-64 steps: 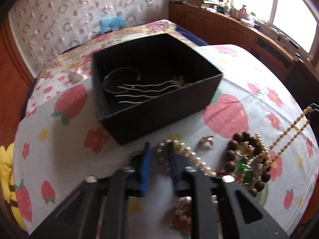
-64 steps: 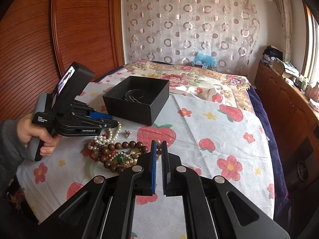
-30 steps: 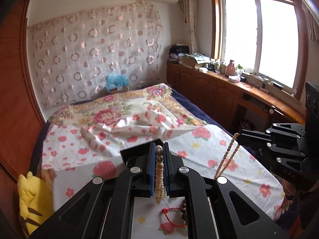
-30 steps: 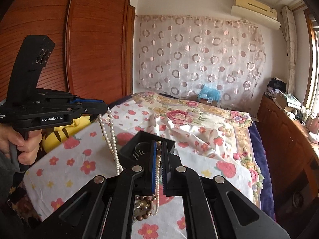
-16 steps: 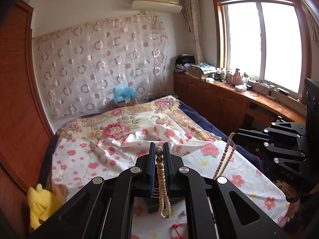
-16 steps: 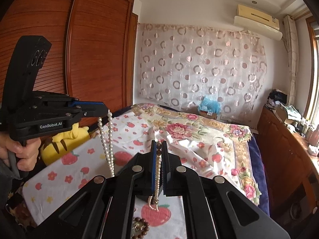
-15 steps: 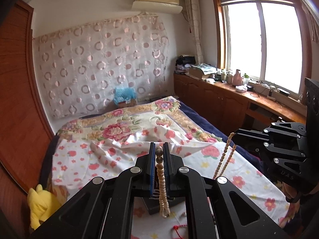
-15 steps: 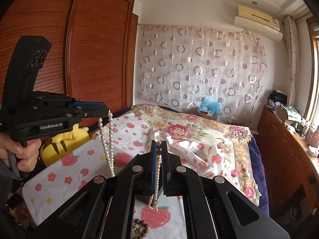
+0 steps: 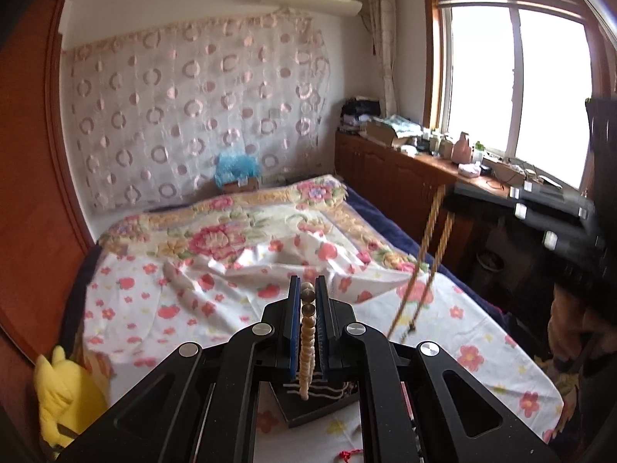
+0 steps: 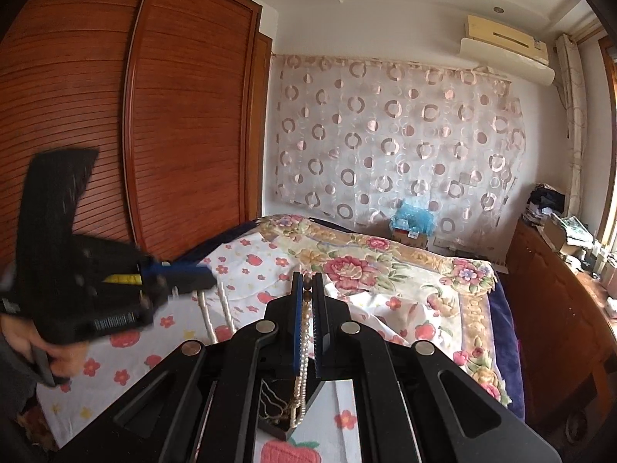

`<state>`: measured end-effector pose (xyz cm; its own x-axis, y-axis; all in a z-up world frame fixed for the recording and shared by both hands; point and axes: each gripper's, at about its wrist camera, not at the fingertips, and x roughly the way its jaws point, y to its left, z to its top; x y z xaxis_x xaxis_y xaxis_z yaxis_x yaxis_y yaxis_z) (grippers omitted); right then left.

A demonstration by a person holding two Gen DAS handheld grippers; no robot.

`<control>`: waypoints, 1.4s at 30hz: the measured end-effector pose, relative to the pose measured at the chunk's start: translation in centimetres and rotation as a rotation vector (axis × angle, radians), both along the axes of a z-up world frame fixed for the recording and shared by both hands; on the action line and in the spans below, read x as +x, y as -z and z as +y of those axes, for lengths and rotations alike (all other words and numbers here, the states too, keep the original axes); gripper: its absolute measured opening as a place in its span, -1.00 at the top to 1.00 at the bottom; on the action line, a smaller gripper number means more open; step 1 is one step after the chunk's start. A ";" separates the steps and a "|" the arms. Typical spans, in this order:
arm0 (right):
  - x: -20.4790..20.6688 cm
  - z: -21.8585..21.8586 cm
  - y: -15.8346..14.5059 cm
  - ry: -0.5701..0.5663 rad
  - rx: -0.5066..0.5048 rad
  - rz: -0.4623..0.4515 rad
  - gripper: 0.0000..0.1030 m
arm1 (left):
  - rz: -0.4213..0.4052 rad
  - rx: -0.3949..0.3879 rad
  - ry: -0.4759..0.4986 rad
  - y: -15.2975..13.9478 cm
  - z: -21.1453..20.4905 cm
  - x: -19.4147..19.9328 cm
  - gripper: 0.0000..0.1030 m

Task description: Organize jewelry

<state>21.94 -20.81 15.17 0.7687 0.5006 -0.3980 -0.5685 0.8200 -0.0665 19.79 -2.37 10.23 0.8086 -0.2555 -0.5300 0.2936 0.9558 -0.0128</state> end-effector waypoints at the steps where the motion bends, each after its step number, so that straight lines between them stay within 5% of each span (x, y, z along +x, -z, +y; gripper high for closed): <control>1: 0.3 0.0 -0.1 -0.001 0.001 0.000 0.89 | 0.009 -0.001 0.000 0.5 0.1 0.1 0.87; 11: 4.7 1.7 2.9 -0.024 -0.005 0.075 0.89 | 0.120 0.010 -0.017 6.5 1.0 3.0 0.87; 20: 7.7 4.1 11.3 -0.027 -0.112 0.246 0.88 | 0.176 0.015 -0.030 9.0 1.2 3.7 0.83; 25: 8.3 4.1 13.5 -0.011 -0.111 0.289 0.83 | 0.163 0.022 -0.043 9.2 1.4 2.7 0.33; 28: 7.8 3.5 13.6 -0.007 -0.095 0.283 0.34 | 0.167 0.021 -0.050 9.6 1.6 1.7 0.32; 42: -0.4 -0.3 14.9 -0.028 -0.092 0.271 0.34 | 0.198 0.032 -0.028 12.4 0.1 -2.6 0.29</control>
